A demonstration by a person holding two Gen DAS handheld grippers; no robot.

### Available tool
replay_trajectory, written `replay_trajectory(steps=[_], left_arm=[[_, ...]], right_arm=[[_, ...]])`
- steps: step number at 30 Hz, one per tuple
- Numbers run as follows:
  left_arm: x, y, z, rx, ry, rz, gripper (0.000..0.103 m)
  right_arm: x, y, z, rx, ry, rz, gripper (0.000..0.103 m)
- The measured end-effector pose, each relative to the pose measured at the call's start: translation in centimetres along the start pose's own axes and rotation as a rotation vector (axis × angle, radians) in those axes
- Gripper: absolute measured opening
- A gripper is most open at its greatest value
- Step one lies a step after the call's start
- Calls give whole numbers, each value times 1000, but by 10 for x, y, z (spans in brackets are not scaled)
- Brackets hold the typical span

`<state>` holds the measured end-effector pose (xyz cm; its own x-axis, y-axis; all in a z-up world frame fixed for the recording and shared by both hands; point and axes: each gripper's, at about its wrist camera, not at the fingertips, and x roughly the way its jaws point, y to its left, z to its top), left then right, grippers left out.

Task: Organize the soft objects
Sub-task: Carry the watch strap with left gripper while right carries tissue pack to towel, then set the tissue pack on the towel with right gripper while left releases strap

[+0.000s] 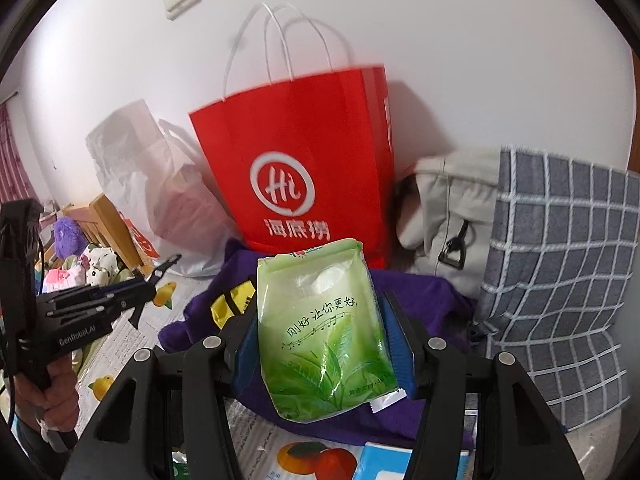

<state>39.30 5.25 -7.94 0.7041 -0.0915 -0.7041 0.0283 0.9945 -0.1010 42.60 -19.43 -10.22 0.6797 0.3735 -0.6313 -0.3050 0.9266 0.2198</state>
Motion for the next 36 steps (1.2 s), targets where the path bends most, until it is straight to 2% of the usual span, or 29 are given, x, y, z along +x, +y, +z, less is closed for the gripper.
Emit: replay_trajectory(steps=[10,15,18,23,36], left_arm=[[49,9,-1,-42,65,-19,20],[73,17,-5,-55,130,-36,20],[86,25,-8,-73,188,-42,20],[100,31,-13,-95,237,-37,20],[118,23,-17,-85,288,-36,20]], right_arm=[[58,0,-18,-10,163,65,55],[92,5,-33,12,254,107,55],[104,8,-38,3,286,88,55],[116,6,-44,17,313,68,55],[133,-4,-53,77,358,2,55]])
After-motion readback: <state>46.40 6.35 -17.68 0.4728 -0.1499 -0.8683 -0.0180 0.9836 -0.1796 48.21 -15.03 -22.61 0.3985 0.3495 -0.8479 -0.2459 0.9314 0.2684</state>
